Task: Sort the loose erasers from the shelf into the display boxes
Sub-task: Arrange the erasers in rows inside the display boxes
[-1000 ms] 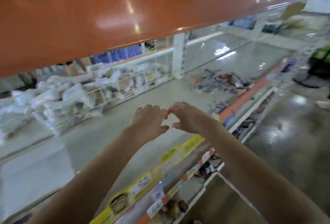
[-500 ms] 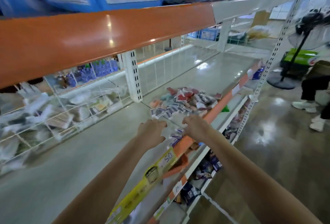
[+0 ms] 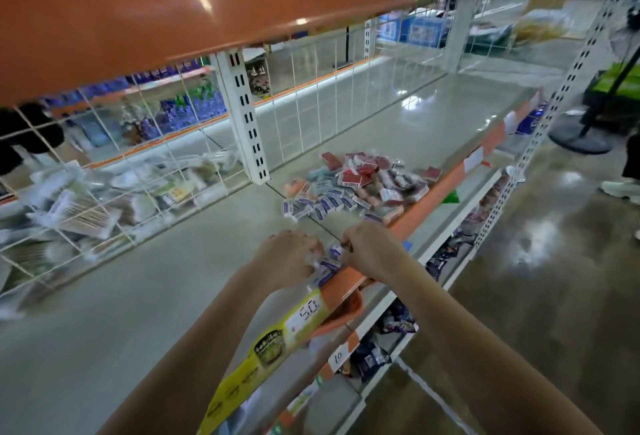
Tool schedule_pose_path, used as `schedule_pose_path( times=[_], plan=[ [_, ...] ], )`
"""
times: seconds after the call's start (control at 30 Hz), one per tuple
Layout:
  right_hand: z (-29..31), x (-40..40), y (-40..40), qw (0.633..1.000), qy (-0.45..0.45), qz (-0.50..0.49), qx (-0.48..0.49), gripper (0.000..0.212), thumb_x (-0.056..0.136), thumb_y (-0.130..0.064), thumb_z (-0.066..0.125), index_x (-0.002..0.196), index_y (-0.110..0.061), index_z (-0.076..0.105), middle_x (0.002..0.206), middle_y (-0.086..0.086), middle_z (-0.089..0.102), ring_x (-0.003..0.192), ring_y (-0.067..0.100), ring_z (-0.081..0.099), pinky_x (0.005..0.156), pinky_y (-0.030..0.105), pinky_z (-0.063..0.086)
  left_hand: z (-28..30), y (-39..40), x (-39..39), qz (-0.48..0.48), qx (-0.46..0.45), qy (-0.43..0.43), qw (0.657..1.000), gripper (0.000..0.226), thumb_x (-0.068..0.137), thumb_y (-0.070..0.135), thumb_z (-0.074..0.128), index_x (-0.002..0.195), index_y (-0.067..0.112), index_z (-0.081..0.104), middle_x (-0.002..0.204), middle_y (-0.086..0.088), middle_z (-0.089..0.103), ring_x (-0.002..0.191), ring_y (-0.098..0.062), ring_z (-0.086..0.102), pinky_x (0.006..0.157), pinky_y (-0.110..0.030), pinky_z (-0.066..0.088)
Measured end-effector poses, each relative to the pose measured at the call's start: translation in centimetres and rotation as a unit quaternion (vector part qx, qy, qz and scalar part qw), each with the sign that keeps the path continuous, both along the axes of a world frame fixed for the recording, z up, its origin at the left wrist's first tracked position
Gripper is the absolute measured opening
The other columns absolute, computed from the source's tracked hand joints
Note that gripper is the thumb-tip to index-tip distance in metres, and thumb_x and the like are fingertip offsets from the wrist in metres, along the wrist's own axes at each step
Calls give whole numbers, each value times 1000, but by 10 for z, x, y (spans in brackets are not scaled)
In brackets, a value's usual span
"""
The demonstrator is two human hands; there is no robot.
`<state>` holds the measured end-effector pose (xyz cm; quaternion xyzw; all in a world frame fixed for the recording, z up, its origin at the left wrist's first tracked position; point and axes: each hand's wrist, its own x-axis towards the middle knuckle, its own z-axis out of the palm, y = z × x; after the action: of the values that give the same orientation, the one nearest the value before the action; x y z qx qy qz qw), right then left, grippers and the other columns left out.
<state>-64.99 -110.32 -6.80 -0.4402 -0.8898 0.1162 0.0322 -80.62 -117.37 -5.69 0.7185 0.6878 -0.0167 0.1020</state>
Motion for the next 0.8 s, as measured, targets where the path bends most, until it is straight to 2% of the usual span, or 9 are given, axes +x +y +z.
schedule_pose_path(
  times=[0.07, 0.13, 0.27, 0.4, 0.5, 0.57, 0.67, 0.73, 0.8],
  plan=[
    [-2, -1, 0, 1000, 11, -5, 20, 18, 84, -18, 56, 98, -11, 65, 87, 4, 62, 85, 22, 59, 64, 27, 41, 0, 0, 2, -3, 17, -25, 1000, 31, 84, 22, 59, 114, 29, 60, 114, 8, 61, 109, -15, 52, 93, -34, 44],
    [-3, -2, -1, 999, 17, -6, 39, 16, 83, -14, 55, 95, -12, 65, 87, 4, 63, 87, 22, 60, 64, 26, 36, 0, 0, 5, -5, 28, -28, 999, 28, 84, 23, 59, 112, 26, 61, 111, 6, 62, 107, -16, 54, 92, -34, 45],
    [-3, -3, -1, 997, 55, 25, 46, 20, 84, -14, 58, 102, -14, 64, 99, 4, 64, 96, 21, 58, 77, 27, 46, -4, -1, 4, 10, 45, -41, 998, 20, 84, 32, 61, 103, 25, 63, 108, 5, 60, 105, -16, 54, 90, -31, 43],
    [-2, -5, -2, 994, 91, 52, 31, 19, 87, -15, 59, 106, -15, 63, 103, 3, 65, 98, 18, 58, 80, 26, 46, -6, -9, -2, 28, 49, -45, 997, 22, 84, 38, 61, 103, 26, 61, 107, 8, 59, 104, -14, 52, 88, -30, 41],
    [2, -7, -2, 990, 128, 47, -21, 23, 90, -16, 56, 111, -13, 64, 108, 3, 65, 97, 16, 59, 81, 23, 44, -2, -20, -7, 49, 68, -57, 995, 18, 86, 34, 59, 102, 26, 61, 106, 9, 60, 103, -13, 52, 86, -28, 39],
    [7, -10, -4, 983, 164, 51, -60, 26, 91, -16, 57, 115, -11, 64, 111, 3, 65, 98, 14, 58, 76, 16, 39, 0, -30, -13, 71, 88, -77, 991, 13, 86, 31, 60, 98, 27, 61, 104, 10, 62, 102, -13, 52, 85, -29, 40],
    [16, -17, -11, 966, 214, 62, -129, 27, 90, -18, 59, 115, -10, 64, 104, 1, 66, 87, 7, 57, 65, 5, 37, 5, -52, -24, 124, 121, -111, 979, 11, 85, 27, 63, 95, 24, 61, 100, 8, 63, 99, -14, 53, 81, -29, 40],
    [19, -24, -18, 950, 236, 73, -190, 27, 90, -20, 61, 114, -11, 64, 94, -1, 67, 80, 10, 62, 68, 8, 43, 8, -71, -32, 165, 140, -133, 967, 11, 85, 25, 65, 94, 21, 61, 94, 8, 61, 97, -13, 53, 81, -29, 40],
    [19, -34, -27, 930, 261, 85, -243, 25, 89, -22, 63, 112, -14, 65, 85, -1, 69, 76, 13, 67, 74, 21, 52, 11, -94, -39, 205, 161, -150, 954, 10, 84, 24, 66, 93, 21, 60, 87, 11, 55, 93, -11, 52, 78, -27, 39]
  ],
)
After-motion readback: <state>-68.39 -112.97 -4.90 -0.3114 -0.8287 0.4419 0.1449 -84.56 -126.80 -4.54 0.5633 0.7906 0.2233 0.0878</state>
